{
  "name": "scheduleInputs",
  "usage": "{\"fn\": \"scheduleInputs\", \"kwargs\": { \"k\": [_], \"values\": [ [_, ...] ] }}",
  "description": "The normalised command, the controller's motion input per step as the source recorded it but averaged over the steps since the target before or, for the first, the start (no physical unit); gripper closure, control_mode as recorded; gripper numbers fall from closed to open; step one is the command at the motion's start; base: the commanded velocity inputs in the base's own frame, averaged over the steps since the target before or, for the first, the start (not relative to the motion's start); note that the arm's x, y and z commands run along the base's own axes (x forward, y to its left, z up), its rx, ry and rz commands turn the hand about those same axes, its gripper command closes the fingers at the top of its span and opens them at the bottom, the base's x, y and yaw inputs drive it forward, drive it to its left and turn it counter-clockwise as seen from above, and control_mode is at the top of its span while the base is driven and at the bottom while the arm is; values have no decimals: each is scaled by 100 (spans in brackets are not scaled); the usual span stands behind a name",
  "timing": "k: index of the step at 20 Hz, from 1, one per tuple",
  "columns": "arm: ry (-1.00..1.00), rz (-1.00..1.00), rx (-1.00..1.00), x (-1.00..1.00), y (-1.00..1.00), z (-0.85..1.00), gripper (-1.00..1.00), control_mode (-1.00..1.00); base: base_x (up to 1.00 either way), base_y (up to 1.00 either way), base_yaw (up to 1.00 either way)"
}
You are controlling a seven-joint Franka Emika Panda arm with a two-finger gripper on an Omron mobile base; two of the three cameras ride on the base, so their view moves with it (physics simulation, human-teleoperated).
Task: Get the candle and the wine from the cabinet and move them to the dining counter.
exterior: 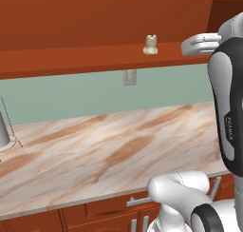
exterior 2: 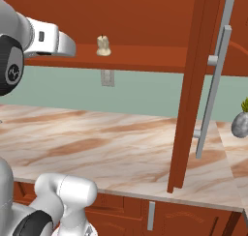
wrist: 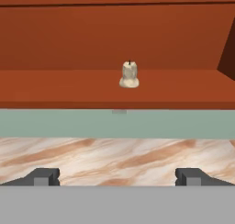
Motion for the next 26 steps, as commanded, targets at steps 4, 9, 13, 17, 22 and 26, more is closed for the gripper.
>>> {"fn": "scheduleInputs", "kwargs": {
  "k": [4,9,13,17,22,26],
  "values": [
    [-7,0,0,32,0,-6,-100,-100,0,0,0],
    [-10,0,0,32,-2,-21,-100,-100,0,0,0],
    [-13,0,0,32,-5,-19,-100,-100,0,0,0],
    [-6,0,0,34,-10,-3,-100,-100,0,0,0],
    [1,0,0,38,-5,5,-100,-100,0,0,0],
    [0,0,0,42,0,0,-100,-100,0,0,0]
  ]
}}
